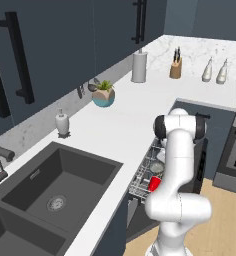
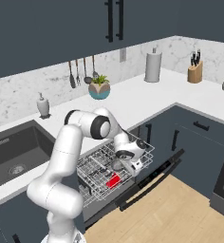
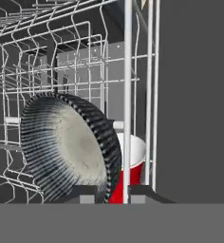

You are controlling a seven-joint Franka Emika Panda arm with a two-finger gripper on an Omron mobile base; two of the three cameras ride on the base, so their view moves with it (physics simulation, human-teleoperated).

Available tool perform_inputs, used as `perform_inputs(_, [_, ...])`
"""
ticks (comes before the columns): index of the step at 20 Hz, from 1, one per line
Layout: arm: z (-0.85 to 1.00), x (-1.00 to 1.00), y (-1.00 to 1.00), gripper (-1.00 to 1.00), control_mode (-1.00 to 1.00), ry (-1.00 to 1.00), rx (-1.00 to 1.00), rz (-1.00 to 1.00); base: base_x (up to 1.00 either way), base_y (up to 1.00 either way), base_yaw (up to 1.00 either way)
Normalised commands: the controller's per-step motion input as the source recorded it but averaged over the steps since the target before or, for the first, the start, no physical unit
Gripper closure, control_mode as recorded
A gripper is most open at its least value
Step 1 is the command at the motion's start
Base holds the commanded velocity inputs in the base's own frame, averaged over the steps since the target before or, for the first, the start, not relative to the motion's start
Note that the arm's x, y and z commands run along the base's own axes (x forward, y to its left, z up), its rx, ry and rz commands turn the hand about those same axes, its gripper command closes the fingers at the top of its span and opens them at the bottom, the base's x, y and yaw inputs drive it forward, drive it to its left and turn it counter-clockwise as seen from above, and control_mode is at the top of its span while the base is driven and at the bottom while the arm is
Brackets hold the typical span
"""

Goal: Pick up the cup and bowl from the counter, place them in the dishwasher, and close the dishwasher door.

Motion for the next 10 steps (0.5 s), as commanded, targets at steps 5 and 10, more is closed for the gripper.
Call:
perform_inputs(5, [0.03, -0.03, -0.04, -1.00, -1.00, -0.08, 0.00, 0.00, 0.00, 0.00, 0.00])
perform_inputs(10, [0.29, -0.26, -0.27, -1.00, -1.00, -0.08, 0.02, -0.01, 0.00, 0.00, 0.00])
